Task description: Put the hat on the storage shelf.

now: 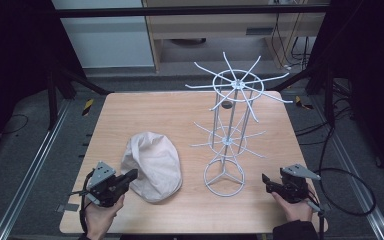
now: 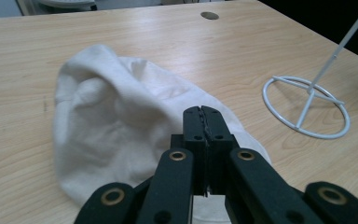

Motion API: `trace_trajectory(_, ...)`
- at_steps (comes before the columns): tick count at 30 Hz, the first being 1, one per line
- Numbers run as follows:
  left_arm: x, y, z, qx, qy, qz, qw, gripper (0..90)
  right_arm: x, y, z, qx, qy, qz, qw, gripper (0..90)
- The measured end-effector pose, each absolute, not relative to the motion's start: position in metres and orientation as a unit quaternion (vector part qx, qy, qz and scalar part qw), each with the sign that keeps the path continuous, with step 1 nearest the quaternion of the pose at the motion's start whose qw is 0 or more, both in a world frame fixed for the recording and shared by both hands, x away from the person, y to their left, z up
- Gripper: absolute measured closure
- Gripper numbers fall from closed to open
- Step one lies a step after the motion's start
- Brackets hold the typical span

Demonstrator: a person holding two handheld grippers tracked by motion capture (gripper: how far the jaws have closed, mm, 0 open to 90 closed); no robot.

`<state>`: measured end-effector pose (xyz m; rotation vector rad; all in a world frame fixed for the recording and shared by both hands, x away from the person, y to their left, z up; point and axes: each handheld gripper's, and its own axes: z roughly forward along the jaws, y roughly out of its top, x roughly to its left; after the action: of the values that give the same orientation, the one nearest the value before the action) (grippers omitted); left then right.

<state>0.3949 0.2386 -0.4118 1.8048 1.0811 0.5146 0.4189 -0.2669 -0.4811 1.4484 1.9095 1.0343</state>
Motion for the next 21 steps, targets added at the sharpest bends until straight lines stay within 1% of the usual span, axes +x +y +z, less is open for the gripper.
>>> trace_trajectory(11, 0.406, 0.191, -0.416, 0.768, 0.409, 0.190, 0.455, 89.5, 0.418, -0.269, -0.482, 0.537, 0.705, 0.378, 0.268, 27.3)
trace_trajectory(21, 0.416, 0.171, -0.427, 0.784, 0.405, 0.176, 0.437, 89.5, 0.418, -0.269, -0.482, 0.539, 0.704, 0.379, 0.267, 27.0)
